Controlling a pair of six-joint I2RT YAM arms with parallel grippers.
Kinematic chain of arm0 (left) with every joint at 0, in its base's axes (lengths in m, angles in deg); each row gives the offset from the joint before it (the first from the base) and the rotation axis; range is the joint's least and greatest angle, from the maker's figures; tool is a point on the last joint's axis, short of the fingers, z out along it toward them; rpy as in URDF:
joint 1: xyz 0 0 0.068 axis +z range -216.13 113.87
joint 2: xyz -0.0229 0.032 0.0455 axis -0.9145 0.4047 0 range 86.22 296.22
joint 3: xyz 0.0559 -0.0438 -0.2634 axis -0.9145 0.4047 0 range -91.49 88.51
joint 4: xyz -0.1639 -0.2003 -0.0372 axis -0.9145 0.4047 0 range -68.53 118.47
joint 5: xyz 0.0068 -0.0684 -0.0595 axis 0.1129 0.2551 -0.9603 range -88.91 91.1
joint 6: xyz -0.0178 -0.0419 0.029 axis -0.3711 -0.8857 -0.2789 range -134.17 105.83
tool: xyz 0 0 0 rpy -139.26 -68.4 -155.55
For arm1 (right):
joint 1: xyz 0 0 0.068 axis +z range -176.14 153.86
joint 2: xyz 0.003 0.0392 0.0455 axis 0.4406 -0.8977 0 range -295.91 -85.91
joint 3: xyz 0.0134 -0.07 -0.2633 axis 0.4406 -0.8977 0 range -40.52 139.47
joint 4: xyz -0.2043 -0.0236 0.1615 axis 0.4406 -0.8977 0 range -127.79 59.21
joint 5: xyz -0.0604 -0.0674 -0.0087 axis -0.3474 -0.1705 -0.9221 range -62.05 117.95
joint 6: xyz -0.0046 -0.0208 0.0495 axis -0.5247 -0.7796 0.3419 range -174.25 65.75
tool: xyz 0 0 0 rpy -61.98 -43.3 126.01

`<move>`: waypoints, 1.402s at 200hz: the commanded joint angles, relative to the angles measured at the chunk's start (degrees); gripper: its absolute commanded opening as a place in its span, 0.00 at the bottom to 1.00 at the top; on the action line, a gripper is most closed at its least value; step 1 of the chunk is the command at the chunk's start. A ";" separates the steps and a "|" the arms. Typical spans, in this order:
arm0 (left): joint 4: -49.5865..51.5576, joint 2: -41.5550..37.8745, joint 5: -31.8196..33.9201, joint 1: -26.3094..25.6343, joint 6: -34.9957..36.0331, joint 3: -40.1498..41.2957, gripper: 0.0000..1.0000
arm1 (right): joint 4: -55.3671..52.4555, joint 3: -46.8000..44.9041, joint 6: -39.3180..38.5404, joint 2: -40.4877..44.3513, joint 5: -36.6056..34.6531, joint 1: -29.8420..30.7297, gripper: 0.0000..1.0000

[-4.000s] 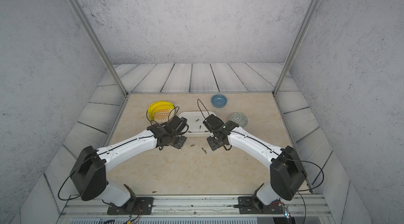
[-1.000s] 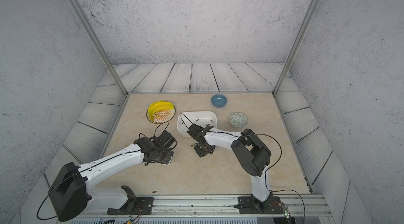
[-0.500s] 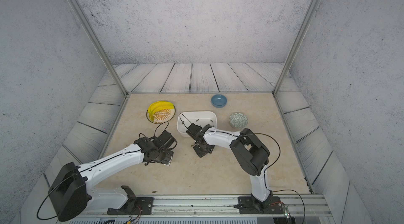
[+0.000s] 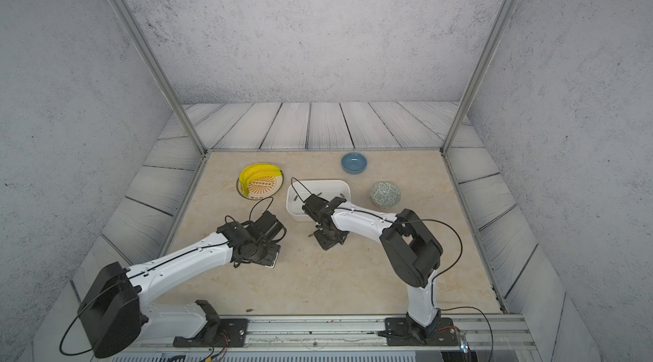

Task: Put the bit on the desktop into the storage box
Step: Pick up the screwdriver bit from the center of the board, then place the screwdriver bit in the storage box.

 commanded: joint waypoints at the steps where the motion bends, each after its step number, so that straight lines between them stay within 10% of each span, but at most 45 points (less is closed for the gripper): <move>1: 1.33 -0.65 -0.17 0.42 -1.24 0.74 0.68 | -3.56 6.48 -1.21 3.27 -3.05 -1.88 0.00; 83: 3.37 -3.49 -2.51 0.22 -6.24 3.46 0.68 | -11.98 34.96 -8.76 -16.22 1.43 -11.45 0.00; 109: 5.38 -4.48 -4.17 -0.50 -11.37 5.58 0.67 | -10.56 33.67 -8.44 -18.11 2.81 -11.80 0.00; 147: 5.14 -8.42 -6.70 -2.96 -19.72 12.18 0.63 | -9.60 31.28 -7.61 -15.05 2.79 -11.92 0.44; 280: 11.24 -23.35 -5.66 -17.19 -43.80 22.13 0.75 | -8.38 26.37 -7.64 -8.35 4.15 -11.91 0.46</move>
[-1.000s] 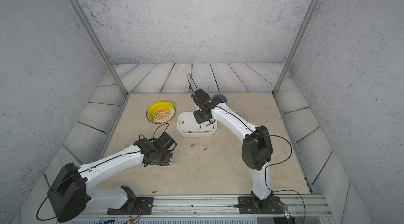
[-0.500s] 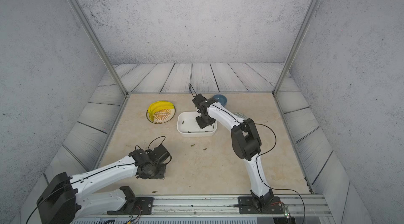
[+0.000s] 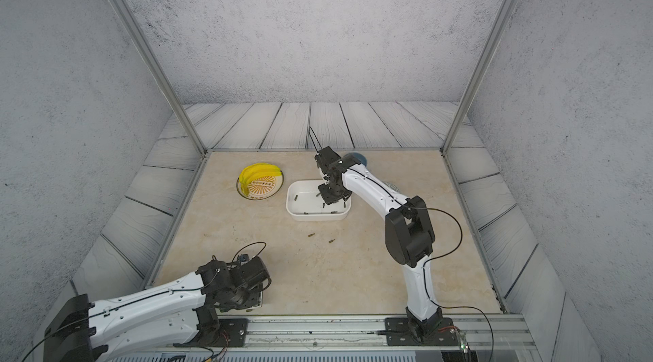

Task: Put the bit on the desktop into the storage box
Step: Place the screwdriver bit in the storage box, then pick up the screwdriver bit from the center of the board.

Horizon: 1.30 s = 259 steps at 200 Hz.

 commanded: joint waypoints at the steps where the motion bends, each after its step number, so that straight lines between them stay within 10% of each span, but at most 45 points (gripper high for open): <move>1: 1.74 -1.94 0.86 -1.52 -5.49 1.87 0.75 | -0.20 -0.42 -0.03 1.92 0.78 0.05 0.46; 259: -5.89 4.53 -5.11 -9.08 -7.07 3.31 0.69 | 1.52 -4.14 0.23 3.74 -0.10 -0.14 0.44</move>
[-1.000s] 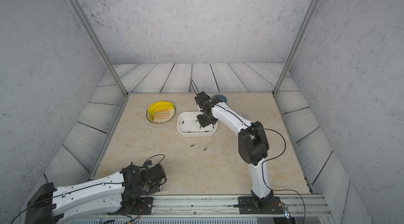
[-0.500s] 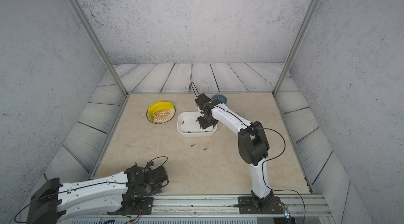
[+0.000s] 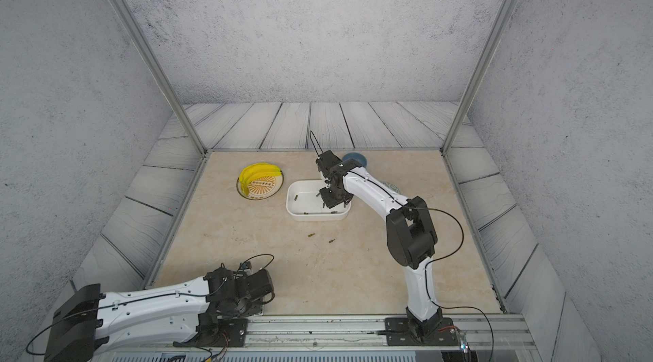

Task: Put the bit on the desktop into the storage box
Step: Pick up the screwdriver bit from the center of the board.

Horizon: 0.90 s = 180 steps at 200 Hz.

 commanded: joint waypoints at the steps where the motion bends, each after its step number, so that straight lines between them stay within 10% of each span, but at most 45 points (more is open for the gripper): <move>1: -1.94 0.71 -3.94 -0.66 0.30 0.76 0.69 | -0.06 -0.48 0.23 2.44 -0.29 -0.09 0.44; 180: -3.42 4.81 -6.46 -1.36 1.22 2.11 0.44 | 0.35 -1.93 0.23 3.46 -0.47 -0.50 0.43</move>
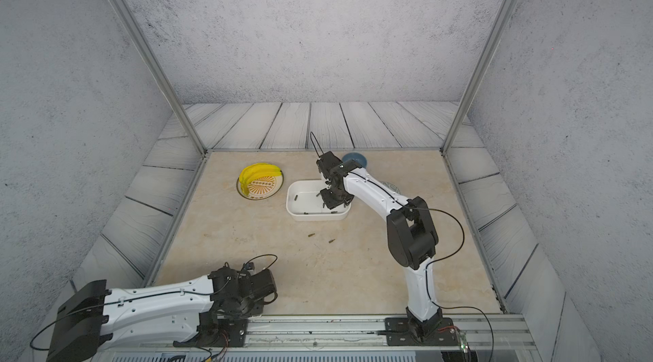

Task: Put the bit on the desktop into the storage box
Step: Pick up the screwdriver bit from the center of the board.

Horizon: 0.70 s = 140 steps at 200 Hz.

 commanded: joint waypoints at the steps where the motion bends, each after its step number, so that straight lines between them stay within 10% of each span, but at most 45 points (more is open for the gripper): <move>1: -2.57 2.04 -4.77 -0.68 0.85 3.03 0.44 | -0.16 -0.68 0.21 2.89 -0.45 -0.27 0.43; 140: -2.51 1.20 -3.66 -0.64 0.71 3.59 0.28 | -0.05 -1.37 0.30 3.36 -0.45 -0.37 0.42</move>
